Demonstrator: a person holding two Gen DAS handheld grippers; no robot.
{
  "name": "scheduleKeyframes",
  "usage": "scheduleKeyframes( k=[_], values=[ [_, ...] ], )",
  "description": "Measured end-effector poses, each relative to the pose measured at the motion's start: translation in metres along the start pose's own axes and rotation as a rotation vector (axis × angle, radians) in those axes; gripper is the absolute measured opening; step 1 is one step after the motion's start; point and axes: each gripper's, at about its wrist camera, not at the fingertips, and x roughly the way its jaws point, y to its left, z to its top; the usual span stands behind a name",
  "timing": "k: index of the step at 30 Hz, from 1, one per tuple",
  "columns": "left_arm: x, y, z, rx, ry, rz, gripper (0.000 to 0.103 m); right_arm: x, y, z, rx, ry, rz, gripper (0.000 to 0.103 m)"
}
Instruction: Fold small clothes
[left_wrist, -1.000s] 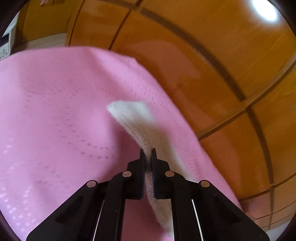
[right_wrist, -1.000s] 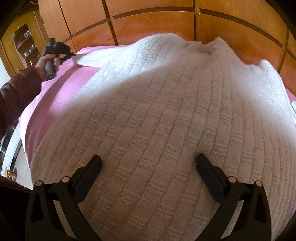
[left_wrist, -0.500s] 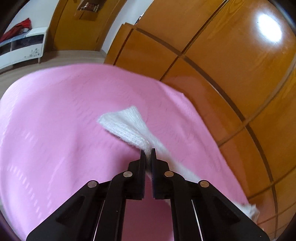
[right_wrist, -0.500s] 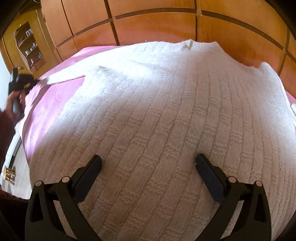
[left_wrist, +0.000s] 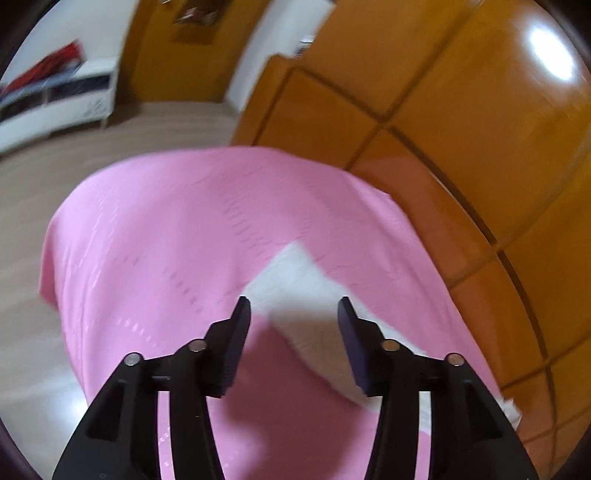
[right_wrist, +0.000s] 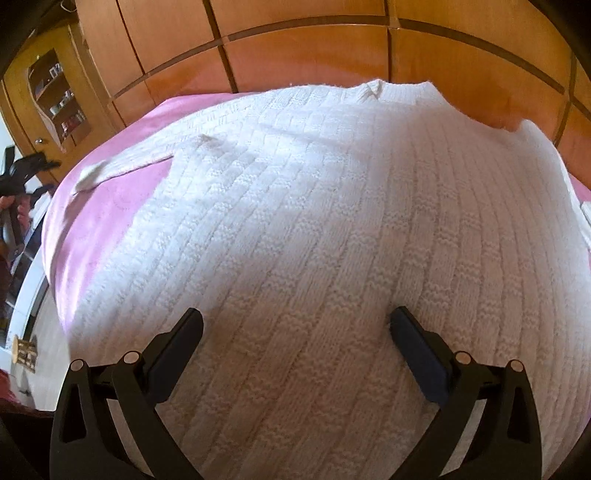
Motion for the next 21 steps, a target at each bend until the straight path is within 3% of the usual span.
scheduleKeyframes(
  k=[5, 8, 10, 16, 21],
  values=[
    [0.031, -0.077, -0.007, 0.354, 0.085, -0.032, 0.056, -0.023, -0.01, 0.032, 0.013, -0.036, 0.097, 0.1],
    [0.056, -0.123, -0.026, 0.562, 0.159, -0.084, 0.056, -0.025, -0.024, 0.069, 0.048, -0.065, 0.165, 0.1],
    [0.073, -0.146, -0.035, 0.643, 0.196, -0.108, 0.056, -0.018, -0.032, 0.102, 0.07, -0.077, 0.201, 0.096],
    [0.12, -0.194, -0.055, 0.751, 0.304, -0.205, 0.056, 0.032, -0.034, 0.194, 0.064, -0.068, 0.179, 0.085],
    [0.143, -0.213, -0.065, 0.805, 0.371, -0.247, 0.055, 0.084, -0.015, 0.255, -0.001, -0.044, 0.131, 0.083]
  ],
)
